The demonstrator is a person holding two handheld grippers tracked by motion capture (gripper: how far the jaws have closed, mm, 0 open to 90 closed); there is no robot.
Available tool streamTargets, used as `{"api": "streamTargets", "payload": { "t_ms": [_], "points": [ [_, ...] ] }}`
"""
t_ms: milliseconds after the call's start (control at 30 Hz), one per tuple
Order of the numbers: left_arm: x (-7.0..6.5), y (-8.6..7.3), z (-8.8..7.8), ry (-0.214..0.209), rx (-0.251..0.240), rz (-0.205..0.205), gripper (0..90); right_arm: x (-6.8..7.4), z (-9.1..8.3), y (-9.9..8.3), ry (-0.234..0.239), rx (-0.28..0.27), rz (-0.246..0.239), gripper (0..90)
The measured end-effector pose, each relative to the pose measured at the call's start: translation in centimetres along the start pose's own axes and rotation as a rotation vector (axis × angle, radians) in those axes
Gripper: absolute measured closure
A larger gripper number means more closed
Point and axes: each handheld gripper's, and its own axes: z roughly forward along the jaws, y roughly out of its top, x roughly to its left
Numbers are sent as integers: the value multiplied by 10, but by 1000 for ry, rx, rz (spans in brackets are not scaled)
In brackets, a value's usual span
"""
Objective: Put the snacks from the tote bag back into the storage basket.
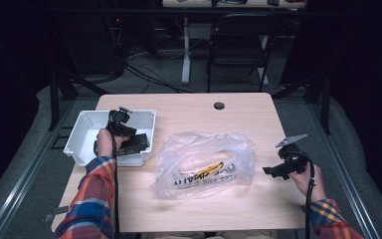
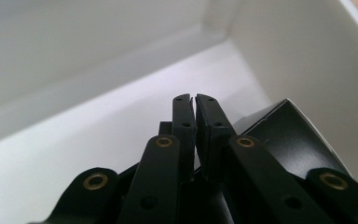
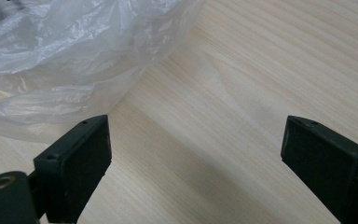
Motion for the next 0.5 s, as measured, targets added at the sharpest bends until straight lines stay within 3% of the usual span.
{"api": "streamTargets", "payload": {
  "t_ms": [500],
  "points": [
    [-1,-6,-6,-18,13,36,857,0,1,0,-3,0,0,79]
  ]
}}
